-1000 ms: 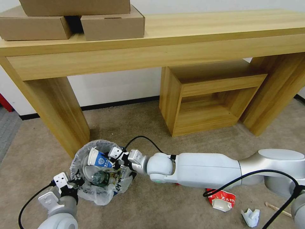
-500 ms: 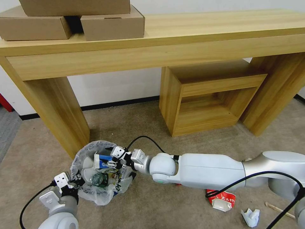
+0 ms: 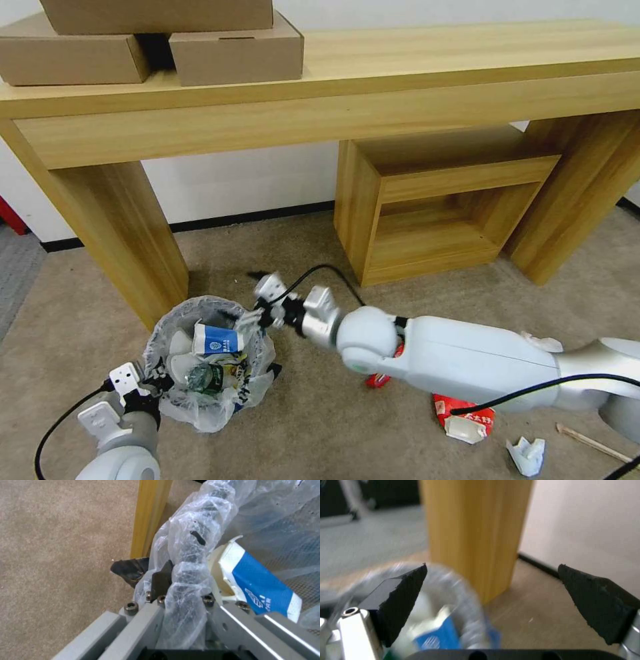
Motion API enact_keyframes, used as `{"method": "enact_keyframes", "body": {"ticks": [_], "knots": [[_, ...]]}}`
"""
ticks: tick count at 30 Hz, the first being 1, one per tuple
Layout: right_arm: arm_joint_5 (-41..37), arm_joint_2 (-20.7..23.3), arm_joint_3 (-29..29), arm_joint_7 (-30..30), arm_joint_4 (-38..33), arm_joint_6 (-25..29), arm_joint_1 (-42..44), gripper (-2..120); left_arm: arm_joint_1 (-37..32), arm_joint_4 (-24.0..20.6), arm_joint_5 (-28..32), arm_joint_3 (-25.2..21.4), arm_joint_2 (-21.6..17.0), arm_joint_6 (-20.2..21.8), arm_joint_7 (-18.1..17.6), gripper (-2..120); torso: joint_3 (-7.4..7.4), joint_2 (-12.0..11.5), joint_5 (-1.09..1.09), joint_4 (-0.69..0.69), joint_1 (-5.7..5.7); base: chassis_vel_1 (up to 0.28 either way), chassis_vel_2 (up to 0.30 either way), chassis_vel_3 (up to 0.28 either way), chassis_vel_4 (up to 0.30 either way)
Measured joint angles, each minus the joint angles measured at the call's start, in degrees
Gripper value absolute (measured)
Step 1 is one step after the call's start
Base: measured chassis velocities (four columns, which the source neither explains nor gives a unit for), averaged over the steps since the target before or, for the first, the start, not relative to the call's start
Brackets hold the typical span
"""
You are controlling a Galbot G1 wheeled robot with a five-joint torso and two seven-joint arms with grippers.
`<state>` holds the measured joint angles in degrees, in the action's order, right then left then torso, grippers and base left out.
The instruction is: Pick up the trash bin and place the garbage on the floor into it.
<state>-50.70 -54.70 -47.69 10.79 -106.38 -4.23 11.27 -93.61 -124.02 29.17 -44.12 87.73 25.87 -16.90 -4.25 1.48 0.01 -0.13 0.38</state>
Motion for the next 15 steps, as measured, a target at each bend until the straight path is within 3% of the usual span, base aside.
{"method": "enact_keyframes", "body": {"ticks": [3,10,15], "knots": [[-0.56,0.94,3.4,0.36,-0.6,-0.06,1.73,100,0.03,0.09,0.0,0.1,-0.1,0.0,-0.01,0,0.0,0.0,-0.01,0.0,0.0,0.0,0.0,0.0,0.0],[-1.72,4.48,19.5,1.45,-4.17,-0.11,11.87,100,0.04,0.53,-0.14,0.64,-0.56,0.12,0.03,0,0.0,0.0,-0.01,-0.02,0.0,0.0,0.0,0.0,0.0],[-2.85,5.36,26.74,1.4,-4.91,0.21,14.75,100,-0.65,-0.4,-0.17,0.27,-0.51,0.09,0.09,0,0.0,0.0,-0.02,0.01,0.0,0.0,0.0,0.0,0.0]]}}
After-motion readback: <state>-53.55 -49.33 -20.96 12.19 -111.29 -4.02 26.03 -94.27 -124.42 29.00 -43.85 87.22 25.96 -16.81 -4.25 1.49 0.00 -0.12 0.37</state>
